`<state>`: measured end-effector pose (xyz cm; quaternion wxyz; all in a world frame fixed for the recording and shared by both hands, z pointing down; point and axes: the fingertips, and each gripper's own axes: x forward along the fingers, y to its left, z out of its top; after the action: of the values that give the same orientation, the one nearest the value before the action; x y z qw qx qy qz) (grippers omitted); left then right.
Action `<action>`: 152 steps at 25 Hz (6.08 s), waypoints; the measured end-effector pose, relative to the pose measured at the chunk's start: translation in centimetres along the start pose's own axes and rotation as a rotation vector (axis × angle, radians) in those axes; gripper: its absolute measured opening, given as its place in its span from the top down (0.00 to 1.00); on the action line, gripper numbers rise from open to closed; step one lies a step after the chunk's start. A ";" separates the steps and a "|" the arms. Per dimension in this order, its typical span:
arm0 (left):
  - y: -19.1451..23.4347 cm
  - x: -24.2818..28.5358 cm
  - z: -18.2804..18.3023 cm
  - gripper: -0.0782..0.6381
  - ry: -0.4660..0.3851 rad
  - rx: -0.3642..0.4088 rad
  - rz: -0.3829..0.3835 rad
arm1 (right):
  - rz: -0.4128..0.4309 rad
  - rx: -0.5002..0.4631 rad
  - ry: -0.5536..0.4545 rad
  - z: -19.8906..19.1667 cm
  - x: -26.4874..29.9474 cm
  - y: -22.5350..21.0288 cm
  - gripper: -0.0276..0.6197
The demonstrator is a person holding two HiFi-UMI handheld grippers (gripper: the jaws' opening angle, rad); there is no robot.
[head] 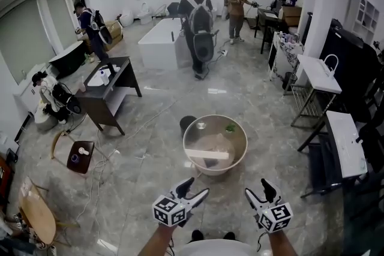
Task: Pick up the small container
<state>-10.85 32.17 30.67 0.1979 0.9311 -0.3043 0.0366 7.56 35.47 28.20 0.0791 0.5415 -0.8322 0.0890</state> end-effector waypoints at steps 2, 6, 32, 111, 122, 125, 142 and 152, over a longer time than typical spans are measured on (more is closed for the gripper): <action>0.4 -0.4 -0.2 0.45 0.001 -0.015 -0.012 | -0.009 0.005 0.004 -0.4 0.2 0.7 0.48; 1.5 -1.6 -0.4 0.45 0.004 -0.018 -0.034 | -0.025 0.000 0.007 -0.8 0.7 2.2 0.48; 6.3 2.3 -0.3 0.44 0.029 -0.077 -0.026 | -0.018 0.015 0.062 -1.8 6.3 -0.7 0.49; 40.9 38.6 2.6 0.44 0.315 -0.156 -0.167 | -0.032 0.110 0.332 -6.4 51.3 -24.9 0.50; 42.7 42.9 -0.9 0.43 0.337 -0.220 -0.121 | 0.030 0.107 0.412 -10.8 54.6 -27.7 0.50; 43.5 44.5 -2.2 0.43 0.332 -0.238 -0.091 | 0.064 0.104 0.432 -12.7 55.9 -28.5 0.50; 49.7 50.0 -12.8 0.43 0.341 -0.326 0.064 | 0.249 0.052 0.540 -25.0 62.7 -31.9 0.50; 51.7 52.1 -20.4 0.42 0.359 -0.328 0.097 | 0.306 0.026 0.559 -33.8 65.3 -32.6 0.51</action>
<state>2.55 -26.70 77.15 0.3951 0.8494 -0.3106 0.1610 12.36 -27.52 77.96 0.2834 0.3656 -0.8489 0.2558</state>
